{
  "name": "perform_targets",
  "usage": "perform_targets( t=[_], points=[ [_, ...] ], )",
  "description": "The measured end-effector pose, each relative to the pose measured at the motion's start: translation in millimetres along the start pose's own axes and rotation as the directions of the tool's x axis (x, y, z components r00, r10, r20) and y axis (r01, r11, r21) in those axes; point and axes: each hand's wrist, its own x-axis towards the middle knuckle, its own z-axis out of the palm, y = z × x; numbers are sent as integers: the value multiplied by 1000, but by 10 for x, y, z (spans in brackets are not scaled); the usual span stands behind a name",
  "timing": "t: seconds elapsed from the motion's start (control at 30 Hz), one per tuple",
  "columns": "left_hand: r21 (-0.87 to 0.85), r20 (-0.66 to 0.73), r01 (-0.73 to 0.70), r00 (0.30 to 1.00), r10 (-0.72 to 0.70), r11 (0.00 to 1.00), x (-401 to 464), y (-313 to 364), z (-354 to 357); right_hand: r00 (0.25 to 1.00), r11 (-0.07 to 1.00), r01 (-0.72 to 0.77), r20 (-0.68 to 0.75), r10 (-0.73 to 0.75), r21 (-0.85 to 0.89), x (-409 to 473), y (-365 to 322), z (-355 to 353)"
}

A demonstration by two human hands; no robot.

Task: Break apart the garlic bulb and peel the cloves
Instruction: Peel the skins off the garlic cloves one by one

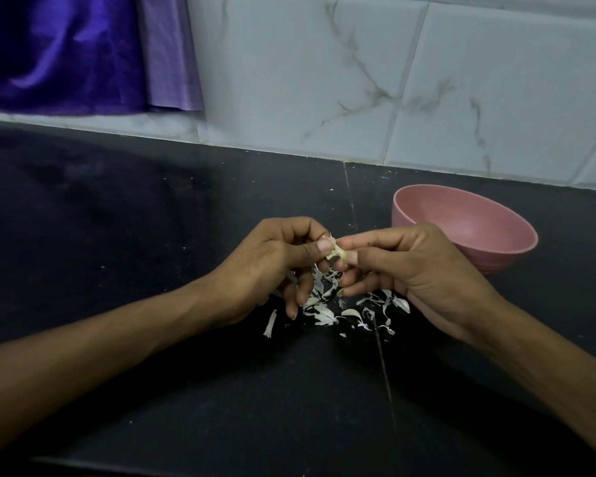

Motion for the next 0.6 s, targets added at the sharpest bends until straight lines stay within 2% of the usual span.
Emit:
perform_targets(
  t=[0.3, 0.47, 0.6],
  points=[
    [-108, 29, 55, 998, -52, 993, 27, -38, -42, 1000, 999, 6, 3, -6, -48, 5, -21, 0],
    [-177, 80, 78, 995, -65, 981, 39, -15, -56, 1000, 1000, -9, 0, 9, 14, 4, -40, -18],
    [-225, 63, 85, 995, -72, 971, 52, -13, -60, 1000, 999, -17, -7, 17, 48, 7, -45, -26]
  ],
)
